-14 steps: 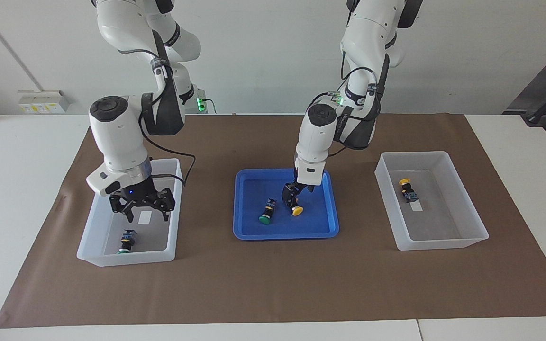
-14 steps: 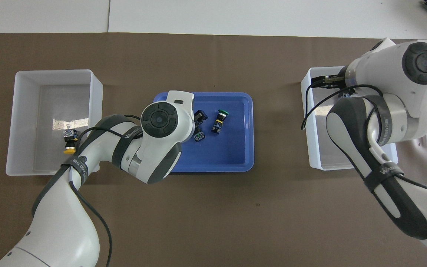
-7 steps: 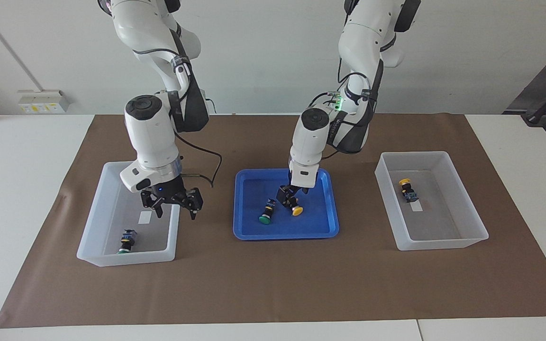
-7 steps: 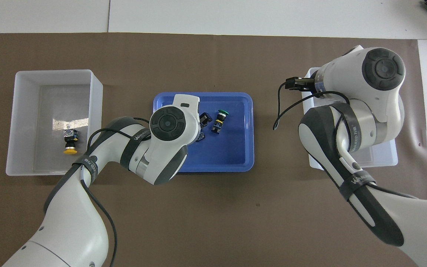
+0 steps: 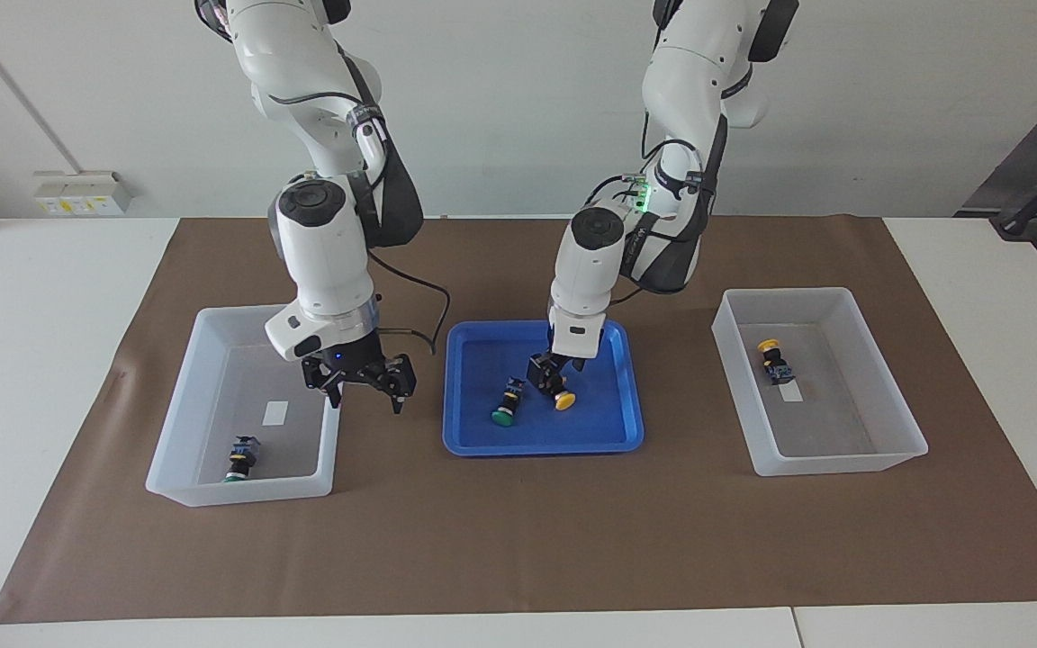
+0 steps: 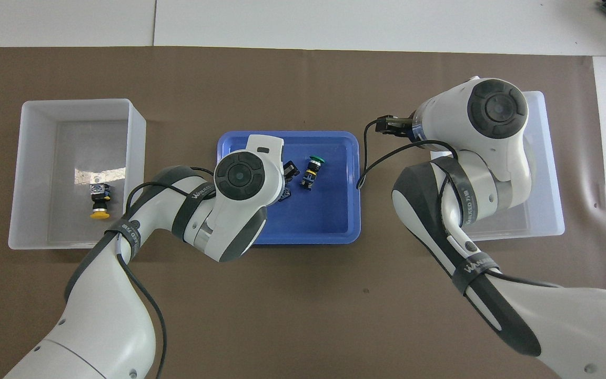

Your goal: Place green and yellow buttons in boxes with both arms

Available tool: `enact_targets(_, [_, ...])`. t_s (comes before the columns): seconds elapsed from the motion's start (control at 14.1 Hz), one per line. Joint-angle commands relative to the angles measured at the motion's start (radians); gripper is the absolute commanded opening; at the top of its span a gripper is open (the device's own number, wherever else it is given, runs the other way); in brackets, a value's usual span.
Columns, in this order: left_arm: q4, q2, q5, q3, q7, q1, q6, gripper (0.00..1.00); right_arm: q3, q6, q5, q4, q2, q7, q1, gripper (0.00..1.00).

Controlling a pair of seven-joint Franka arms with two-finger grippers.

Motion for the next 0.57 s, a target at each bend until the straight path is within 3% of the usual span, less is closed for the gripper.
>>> enact_targets(0.0, [0.01, 0.014, 0.025, 0.018, -0.027, -0.022, 0.018, 0.87, 0.004, 0.03, 0.009, 0.002, 0.026, 0.056, 0.016, 1.0])
enact_targets(0.07, [0.01, 0.014, 0.025, 0.018, -0.027, -0.022, 0.018, 0.86, 0.004, 0.032, 0.009, 0.0, 0.026, 0.071, 0.022, 1.0])
enact_targets(0.28, [0.007, 0.014, 0.027, 0.018, -0.027, -0.022, 0.016, 0.67, 0.004, 0.032, 0.009, -0.001, 0.029, 0.088, 0.037, 1.0])
enact_targets(0.5, [0.007, 0.014, 0.027, 0.02, -0.027, -0.022, 0.004, 0.31, 0.004, 0.052, 0.009, -0.001, 0.032, 0.111, 0.042, 1.0])
